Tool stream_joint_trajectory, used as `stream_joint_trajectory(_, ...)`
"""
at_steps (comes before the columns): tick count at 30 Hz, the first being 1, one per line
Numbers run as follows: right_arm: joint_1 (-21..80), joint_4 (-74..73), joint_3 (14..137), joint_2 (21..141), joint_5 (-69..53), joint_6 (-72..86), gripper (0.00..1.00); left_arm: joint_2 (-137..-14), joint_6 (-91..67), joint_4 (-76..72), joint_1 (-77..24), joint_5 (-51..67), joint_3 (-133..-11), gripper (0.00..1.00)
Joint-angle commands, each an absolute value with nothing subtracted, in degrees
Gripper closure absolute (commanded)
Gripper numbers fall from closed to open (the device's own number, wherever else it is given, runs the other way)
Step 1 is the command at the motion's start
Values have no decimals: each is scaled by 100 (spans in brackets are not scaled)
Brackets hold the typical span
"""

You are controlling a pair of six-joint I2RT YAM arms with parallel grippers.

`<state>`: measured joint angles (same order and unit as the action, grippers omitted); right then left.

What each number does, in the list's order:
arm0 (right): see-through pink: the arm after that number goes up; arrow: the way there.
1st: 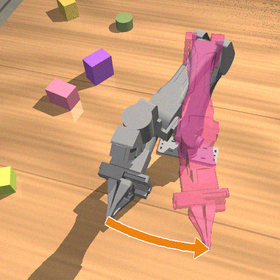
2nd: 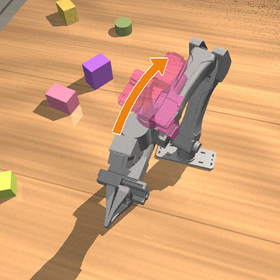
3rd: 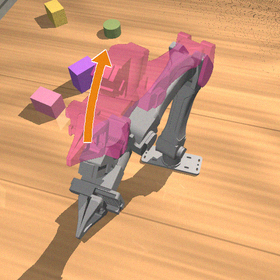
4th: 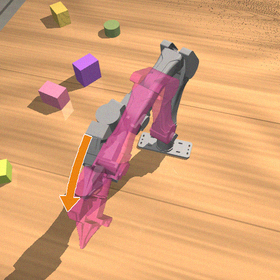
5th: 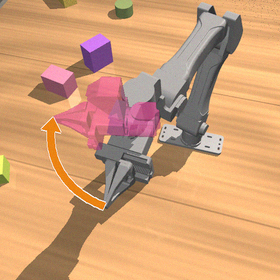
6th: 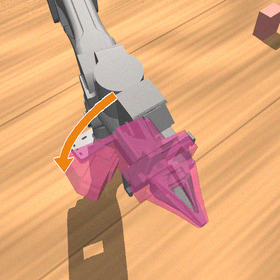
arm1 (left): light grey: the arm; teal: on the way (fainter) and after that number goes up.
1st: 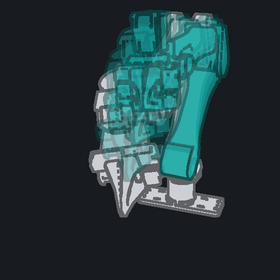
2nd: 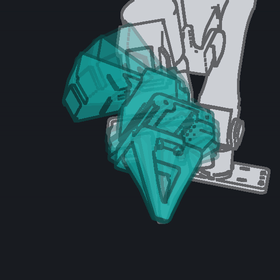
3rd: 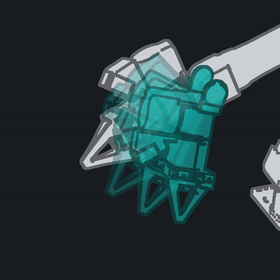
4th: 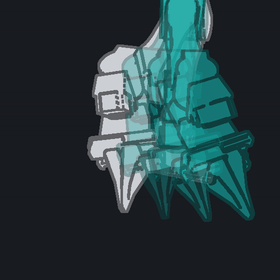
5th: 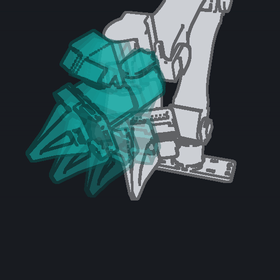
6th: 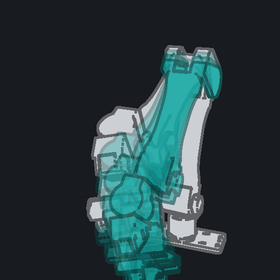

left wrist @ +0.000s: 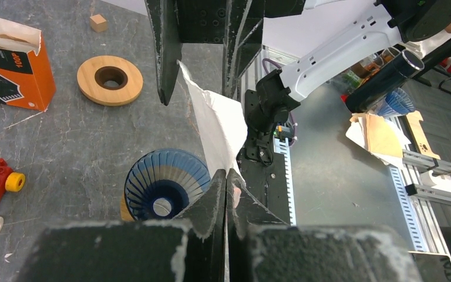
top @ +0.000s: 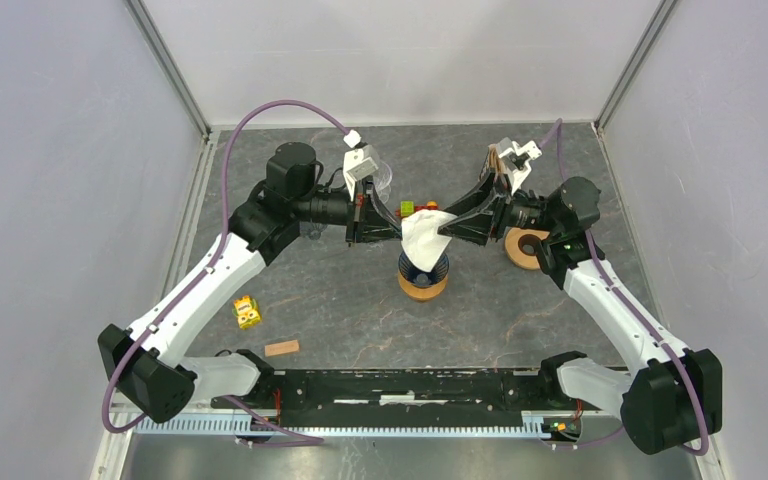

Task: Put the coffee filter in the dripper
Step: Place the coffee filter in the coffee dripper.

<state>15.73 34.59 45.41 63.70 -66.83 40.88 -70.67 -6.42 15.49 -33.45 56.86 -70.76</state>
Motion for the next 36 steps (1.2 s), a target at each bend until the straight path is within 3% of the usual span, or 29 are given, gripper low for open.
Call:
stream_joint_trajectory(1,1556,3506,4702,6306,-6692,3942,47,-6946,-970,1395,-3322,5584,-7233,98)
stream_joint_trajectory(3,1552,3502,4697,6299,-6711,3916,45,-6952,-1035,1391,-3322,5580,-7249,98)
stream_joint_trajectory(5,1553,3494,4686,6306,-6710,3905,50,-6954,-1126,1335,-3322,5613,-7230,98)
stream_joint_trajectory(13,1555,3933,4529,6269,-6723,4194,98,-6948,-1409,948,-3323,5699,-7047,98)
stream_joint_trajectory(14,1557,4014,4506,6255,-6700,4274,100,-6956,-1442,876,-3322,5691,-7028,98)
stream_joint_trajectory(15,1550,4088,4478,6246,-6685,4351,100,-6952,-1539,770,-3314,5694,-6987,97)
stream_joint_trajectory(19,1527,4826,4221,6177,-6482,4980,100,-6930,-2150,-279,-3248,5825,-6609,74)
stream_joint_trajectory(25,1502,5045,4168,6177,-6441,5223,100,-6939,-2393,-826,-3186,5873,-6302,58)
stream_joint_trajectory(30,1487,5038,4122,6142,-6429,5222,100,-6985,-2364,-833,-3197,5827,-6320,51)
stream_joint_trajectory(36,1486,5005,4115,6144,-6428,5221,100,-7117,-2564,-1116,-3191,5830,-6363,52)
